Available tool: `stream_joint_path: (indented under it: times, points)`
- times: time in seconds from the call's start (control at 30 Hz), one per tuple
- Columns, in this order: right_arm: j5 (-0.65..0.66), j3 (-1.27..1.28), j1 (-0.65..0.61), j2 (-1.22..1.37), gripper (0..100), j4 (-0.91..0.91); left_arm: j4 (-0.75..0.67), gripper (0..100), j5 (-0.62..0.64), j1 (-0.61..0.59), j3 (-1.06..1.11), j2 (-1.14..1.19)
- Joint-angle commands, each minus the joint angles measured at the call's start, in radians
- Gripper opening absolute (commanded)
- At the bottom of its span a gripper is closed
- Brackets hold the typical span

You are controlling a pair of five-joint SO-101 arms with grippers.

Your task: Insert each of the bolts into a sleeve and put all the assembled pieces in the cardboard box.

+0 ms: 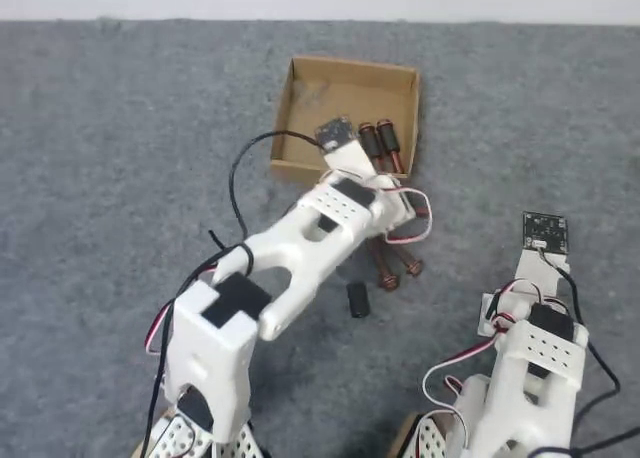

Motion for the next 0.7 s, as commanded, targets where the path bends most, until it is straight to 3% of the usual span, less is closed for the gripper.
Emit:
stream_joint_path:
  times: [0.0,0.37,0.67]
  points:
    - [0.012,-0.005,-0.016,-0.031,0.7,-0.016,0.038,19,0.021,-0.072,-0.082,0.012]
    - [0.012,-0.005,-0.016,-0.031,0.7,-0.016,0.252,18,0.017,-0.095,-0.280,0.137]
    - [0.012,-0.005,-0.016,-0.031,0.7,-0.016,0.292,18,0.015,-0.078,-0.306,0.152]
